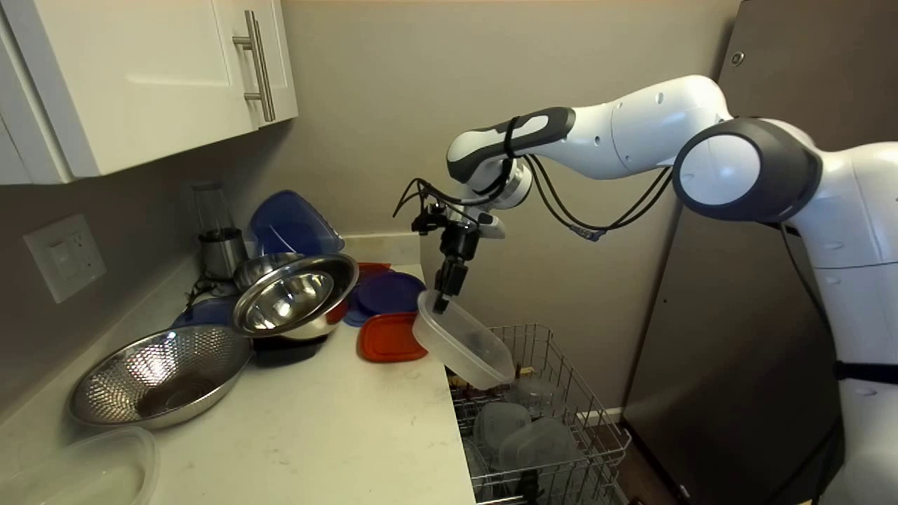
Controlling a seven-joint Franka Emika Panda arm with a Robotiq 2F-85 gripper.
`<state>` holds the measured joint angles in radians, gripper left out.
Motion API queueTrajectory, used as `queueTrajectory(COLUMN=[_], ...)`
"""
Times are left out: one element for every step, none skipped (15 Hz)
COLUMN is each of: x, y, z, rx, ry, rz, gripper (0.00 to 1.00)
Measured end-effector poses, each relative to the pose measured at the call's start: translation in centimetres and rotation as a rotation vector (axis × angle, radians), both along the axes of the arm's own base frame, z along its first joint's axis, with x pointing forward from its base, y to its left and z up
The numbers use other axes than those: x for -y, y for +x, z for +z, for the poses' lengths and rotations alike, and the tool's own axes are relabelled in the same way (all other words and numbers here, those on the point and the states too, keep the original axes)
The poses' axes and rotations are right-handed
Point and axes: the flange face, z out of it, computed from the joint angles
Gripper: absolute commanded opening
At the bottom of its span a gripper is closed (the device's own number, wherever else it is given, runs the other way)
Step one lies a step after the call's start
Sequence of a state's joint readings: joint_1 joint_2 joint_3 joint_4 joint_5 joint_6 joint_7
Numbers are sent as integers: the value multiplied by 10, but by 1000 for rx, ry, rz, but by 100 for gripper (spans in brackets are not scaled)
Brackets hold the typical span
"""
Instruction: Remove the lunch box to the left in front from the dish rack in the dish washer and put it on the kitchen countertop
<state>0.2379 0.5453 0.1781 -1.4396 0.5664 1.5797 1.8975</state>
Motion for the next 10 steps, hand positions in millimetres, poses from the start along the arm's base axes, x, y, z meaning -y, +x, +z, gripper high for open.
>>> queueTrajectory(x=[-5,-10,-16,-24,-31,-38,-46,-53,-60,-66], y=[6,13,20,27,33,38,43,46,49,52], z=[-3,-7,-9,-11,-11,-11,-10,-8,-6,-4], rx=[-13,-11,-1,14,33,54,74,91,106,120], ry=[17,28,38,43,46,48,50,57,70,86], rz=[7,11,14,21,29,39,49,56,62,68], gripper=[2,2,2,2,2,2,2,2,2,2])
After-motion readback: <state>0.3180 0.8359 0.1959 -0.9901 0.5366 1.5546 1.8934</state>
